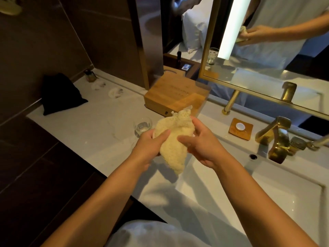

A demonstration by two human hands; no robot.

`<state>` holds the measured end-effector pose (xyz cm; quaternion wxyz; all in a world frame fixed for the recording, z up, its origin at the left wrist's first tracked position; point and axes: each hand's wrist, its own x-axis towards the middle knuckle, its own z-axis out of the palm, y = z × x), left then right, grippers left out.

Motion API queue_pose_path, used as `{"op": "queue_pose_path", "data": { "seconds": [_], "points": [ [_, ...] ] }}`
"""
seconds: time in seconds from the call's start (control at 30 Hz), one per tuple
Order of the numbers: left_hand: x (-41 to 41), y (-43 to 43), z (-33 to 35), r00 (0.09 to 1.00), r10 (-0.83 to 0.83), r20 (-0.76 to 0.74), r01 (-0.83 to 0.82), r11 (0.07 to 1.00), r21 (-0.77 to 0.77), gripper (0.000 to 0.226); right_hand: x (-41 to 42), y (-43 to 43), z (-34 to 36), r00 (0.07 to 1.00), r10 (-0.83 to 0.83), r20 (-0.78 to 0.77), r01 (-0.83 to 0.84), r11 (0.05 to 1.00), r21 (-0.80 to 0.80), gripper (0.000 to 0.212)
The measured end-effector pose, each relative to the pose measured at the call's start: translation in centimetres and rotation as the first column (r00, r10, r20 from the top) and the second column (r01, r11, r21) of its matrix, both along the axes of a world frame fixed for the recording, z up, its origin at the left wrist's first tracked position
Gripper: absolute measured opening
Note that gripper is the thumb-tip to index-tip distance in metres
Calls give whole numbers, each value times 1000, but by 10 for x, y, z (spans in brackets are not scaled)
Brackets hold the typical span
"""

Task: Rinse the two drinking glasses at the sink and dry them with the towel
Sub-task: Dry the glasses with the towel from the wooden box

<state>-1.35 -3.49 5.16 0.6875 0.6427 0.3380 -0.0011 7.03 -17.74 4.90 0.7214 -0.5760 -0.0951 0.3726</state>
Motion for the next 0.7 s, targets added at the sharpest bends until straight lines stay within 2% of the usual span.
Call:
{"op": "queue_pose_path", "data": {
  "seconds": [0.07,0.1,0.17,0.23,0.3,0.37,0.47,0.53,0.57,0.63,0.7],
  "points": [
    [6,3,-4,994,62,92,-87,950,300,23,2,-3,4,961,12,276,53,972,-227,49],
    [8,5,-3,983,79,163,-135,920,368,18,3,-5,6,928,20,372,105,944,-314,49],
    [12,3,3,952,83,296,-178,934,310,12,7,-7,8,904,20,427,180,888,-423,55],
    [18,-8,17,930,121,347,-163,982,94,18,14,-10,13,947,75,313,78,890,-449,54],
    [26,-16,26,930,187,317,-169,982,-83,25,22,-14,18,978,192,85,-155,933,-326,50],
    [33,-19,34,934,219,283,-222,975,-20,34,23,-11,21,969,220,-110,-230,970,-85,49],
    [43,-9,33,943,97,317,-168,964,205,28,24,0,16,955,117,-274,-71,982,173,60],
    [52,-2,33,952,18,305,-92,969,228,25,27,6,14,941,75,-331,10,969,248,57],
    [57,1,32,956,23,293,-78,981,176,27,30,9,15,926,70,-372,34,963,267,53],
    [68,11,30,966,113,233,-110,994,-25,39,36,13,17,905,38,-424,94,954,284,47],
    [80,24,25,979,167,114,-144,973,-183,44,45,20,14,926,-104,-363,198,952,232,39]
  ]
}}
